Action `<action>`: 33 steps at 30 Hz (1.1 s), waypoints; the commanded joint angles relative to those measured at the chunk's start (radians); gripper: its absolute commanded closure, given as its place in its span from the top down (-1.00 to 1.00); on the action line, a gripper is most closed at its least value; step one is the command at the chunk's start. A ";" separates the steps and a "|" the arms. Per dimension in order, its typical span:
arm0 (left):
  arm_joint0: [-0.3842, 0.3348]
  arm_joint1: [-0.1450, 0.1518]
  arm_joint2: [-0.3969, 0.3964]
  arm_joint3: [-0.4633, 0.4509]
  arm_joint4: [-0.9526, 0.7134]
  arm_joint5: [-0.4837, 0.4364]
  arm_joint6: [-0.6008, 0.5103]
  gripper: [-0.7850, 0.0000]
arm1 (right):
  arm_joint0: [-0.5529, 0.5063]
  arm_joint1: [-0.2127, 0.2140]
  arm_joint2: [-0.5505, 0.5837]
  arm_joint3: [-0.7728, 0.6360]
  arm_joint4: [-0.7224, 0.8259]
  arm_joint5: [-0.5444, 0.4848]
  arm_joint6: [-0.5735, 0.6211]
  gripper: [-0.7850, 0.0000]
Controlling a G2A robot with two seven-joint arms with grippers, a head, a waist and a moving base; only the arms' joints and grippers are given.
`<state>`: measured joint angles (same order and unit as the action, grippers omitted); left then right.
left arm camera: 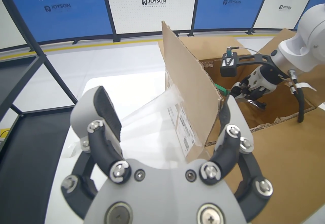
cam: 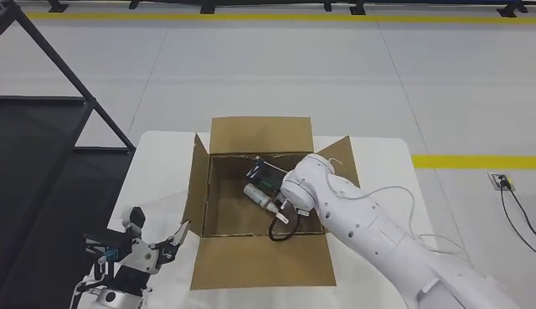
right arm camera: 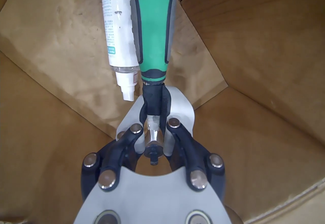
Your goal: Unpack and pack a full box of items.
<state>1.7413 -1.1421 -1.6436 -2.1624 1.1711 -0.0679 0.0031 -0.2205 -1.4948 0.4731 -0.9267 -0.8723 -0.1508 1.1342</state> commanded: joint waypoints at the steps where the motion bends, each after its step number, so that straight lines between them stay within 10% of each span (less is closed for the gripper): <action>1: 0.003 -0.001 -0.004 -0.002 -0.001 -0.004 0.000 1.00 | 0.007 -0.012 -0.004 0.028 0.005 -0.005 -0.004 -0.44; 17: 0.019 -0.008 0.000 -0.019 0.034 -0.018 -0.005 1.00 | 0.012 -0.003 0.098 -0.006 0.019 -0.082 -0.057 -0.22; 23: 0.013 -0.008 0.007 -0.013 0.002 -0.084 -0.010 1.00 | -0.132 0.104 0.294 -0.395 -0.069 -0.086 0.016 0.07; 25: 0.011 -0.008 0.007 -0.015 -0.005 -0.107 -0.008 1.00 | -0.219 0.143 0.387 -0.566 -0.108 -0.086 0.052 0.93; 33: -0.003 -0.007 0.000 0.007 -0.165 -0.237 -0.017 1.00 | -0.525 0.222 0.729 -1.065 -0.075 -0.070 0.035 1.00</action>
<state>1.7419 -1.1502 -1.6414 -2.1623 1.0419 -0.2781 -0.0039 -0.7156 -1.2766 1.1550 -1.9410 -0.9772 -0.2258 1.1907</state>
